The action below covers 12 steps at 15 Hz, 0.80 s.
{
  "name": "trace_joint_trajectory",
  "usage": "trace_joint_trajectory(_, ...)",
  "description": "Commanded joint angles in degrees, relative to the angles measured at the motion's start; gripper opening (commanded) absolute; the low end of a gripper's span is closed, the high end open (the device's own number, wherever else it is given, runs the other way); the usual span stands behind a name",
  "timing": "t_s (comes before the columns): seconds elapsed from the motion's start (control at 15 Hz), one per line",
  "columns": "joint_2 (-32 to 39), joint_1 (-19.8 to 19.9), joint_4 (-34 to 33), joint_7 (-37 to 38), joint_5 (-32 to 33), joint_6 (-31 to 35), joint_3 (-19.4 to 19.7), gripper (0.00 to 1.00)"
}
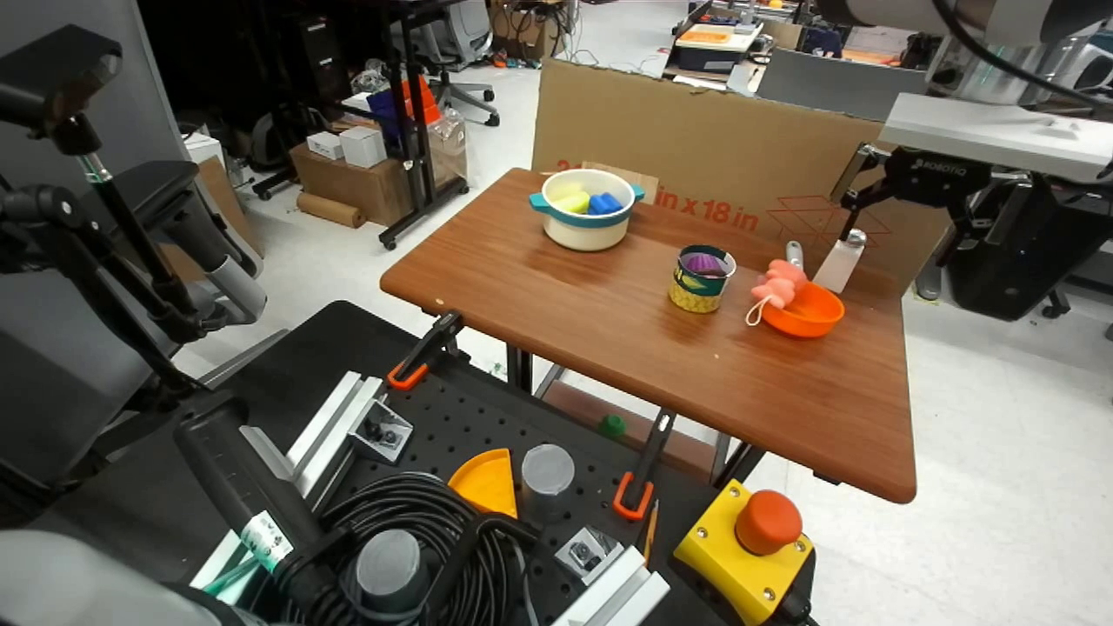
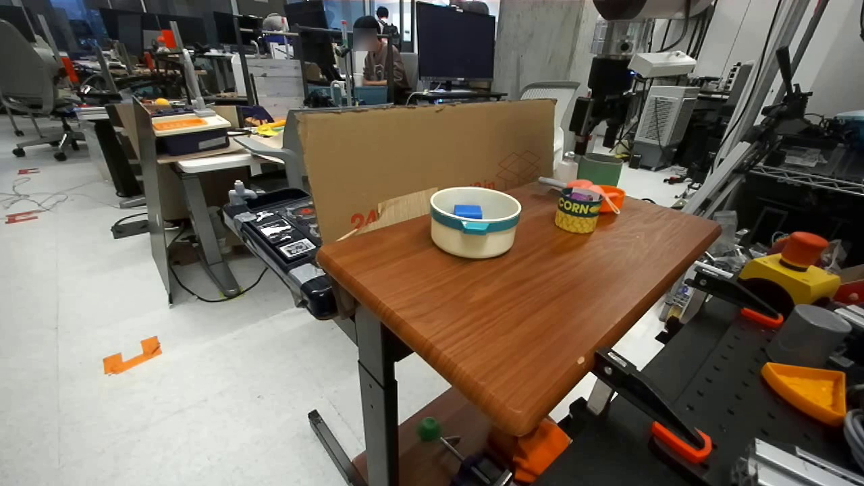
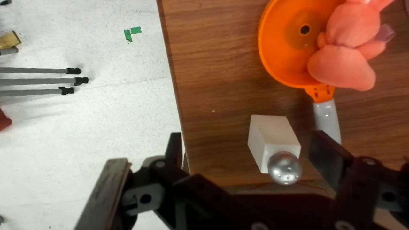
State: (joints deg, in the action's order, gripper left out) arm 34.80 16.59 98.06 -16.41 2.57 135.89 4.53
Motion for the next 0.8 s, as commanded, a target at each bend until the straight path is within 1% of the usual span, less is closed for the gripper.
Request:
trace_joint_trajectory(0.0,2.27,0.54,-3.61,-3.51,-1.86,-2.36,-2.09,1.0)
trace_joint_trajectory(0.33,3.09,0.45,-4.11,-6.39,-2.24,-2.19,-4.11,1.0)
trace_joint_trajectory(0.73,3.01,0.65,-4.16,-8.24,-2.13,-2.16,-4.43,1.0)
